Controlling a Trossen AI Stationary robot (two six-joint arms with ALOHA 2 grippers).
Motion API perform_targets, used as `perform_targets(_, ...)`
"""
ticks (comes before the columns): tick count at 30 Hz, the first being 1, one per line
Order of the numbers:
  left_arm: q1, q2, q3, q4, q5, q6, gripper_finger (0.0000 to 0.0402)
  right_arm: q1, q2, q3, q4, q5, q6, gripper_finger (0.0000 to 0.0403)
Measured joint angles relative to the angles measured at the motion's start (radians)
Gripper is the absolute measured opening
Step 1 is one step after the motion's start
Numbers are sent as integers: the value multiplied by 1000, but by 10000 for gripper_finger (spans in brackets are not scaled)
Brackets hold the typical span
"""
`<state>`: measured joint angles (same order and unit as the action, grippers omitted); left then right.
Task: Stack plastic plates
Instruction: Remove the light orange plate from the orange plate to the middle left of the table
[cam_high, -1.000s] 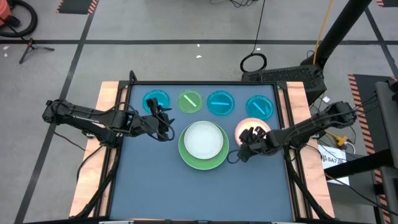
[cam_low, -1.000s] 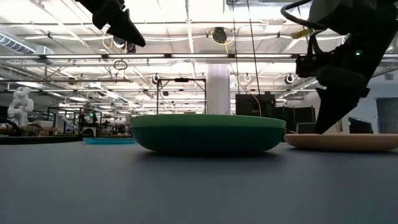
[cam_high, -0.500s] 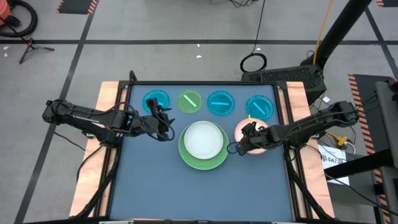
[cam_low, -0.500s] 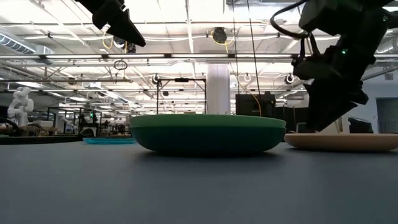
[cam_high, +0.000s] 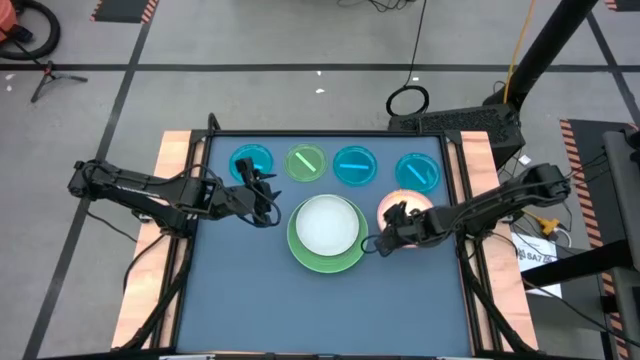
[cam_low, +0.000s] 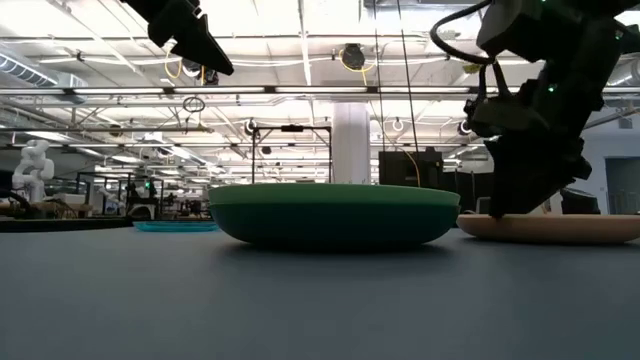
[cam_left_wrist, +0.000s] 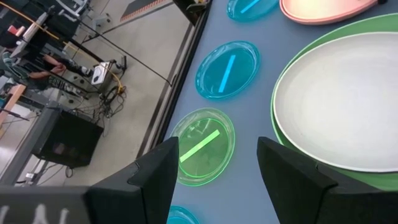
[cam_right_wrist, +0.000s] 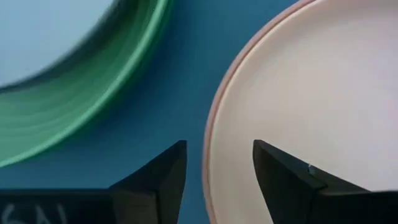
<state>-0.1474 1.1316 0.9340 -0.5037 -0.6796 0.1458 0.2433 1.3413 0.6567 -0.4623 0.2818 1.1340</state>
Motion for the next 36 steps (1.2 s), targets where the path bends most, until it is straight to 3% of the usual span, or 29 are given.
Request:
perform_targets(6,0,0,0,-1,0,-1,223,1,50,0,12,1,-5,153)
perform_targets(16,0,0,0,0,0,-3,223,1,-27,0,-8,-25,-33,12)
perform_targets(27,0,0,0,11,0,-29,223,17,-120,0,-5,-30,-75,5)
perform_targets(30,0,0,0,16,1,-44,223,41,-121,1,72,-133,-125,5)
perform_targets(32,0,0,0,22,1,-51,223,63,-121,2,35,-180,-109,3)
perform_targets(36,0,0,0,37,1,-55,223,101,-131,-1,-67,-151,-34,1)
